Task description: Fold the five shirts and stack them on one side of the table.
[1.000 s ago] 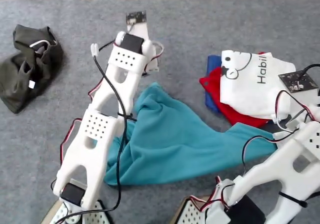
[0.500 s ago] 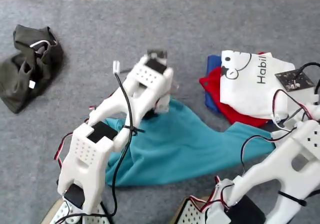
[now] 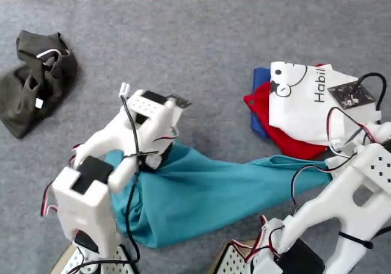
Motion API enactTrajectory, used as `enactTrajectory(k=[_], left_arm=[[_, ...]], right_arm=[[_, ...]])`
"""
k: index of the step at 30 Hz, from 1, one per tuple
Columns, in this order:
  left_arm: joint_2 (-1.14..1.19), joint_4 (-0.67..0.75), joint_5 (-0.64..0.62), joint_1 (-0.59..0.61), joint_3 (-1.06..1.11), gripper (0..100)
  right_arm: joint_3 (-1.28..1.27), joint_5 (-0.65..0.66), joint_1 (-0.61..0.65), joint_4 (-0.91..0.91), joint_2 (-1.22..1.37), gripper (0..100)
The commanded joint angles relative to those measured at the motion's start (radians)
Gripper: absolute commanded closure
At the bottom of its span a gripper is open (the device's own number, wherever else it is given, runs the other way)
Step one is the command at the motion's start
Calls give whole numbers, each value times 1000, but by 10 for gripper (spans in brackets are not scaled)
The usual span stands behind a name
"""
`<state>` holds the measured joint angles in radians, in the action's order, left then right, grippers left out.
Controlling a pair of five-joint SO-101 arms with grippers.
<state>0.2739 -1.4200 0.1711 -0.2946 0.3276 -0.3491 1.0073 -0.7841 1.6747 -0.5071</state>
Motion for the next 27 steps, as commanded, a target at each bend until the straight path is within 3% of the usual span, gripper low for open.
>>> enactTrajectory(k=[1,5,13,17,23,27], left_arm=[[-110,-25,43,68,76,972],[-221,-26,5,128,51,971],[-310,-21,-318,249,-234,970],[-239,9,-512,174,-440,970],[78,14,-603,21,-631,970],[295,-34,-681,8,-760,970]], right_arm=[[10,9,35,18,-4,984],[10,9,68,29,-4,984],[4,9,83,28,-4,984],[4,9,83,26,-4,984],[4,9,83,23,-4,984],[4,9,78,26,-4,984]])
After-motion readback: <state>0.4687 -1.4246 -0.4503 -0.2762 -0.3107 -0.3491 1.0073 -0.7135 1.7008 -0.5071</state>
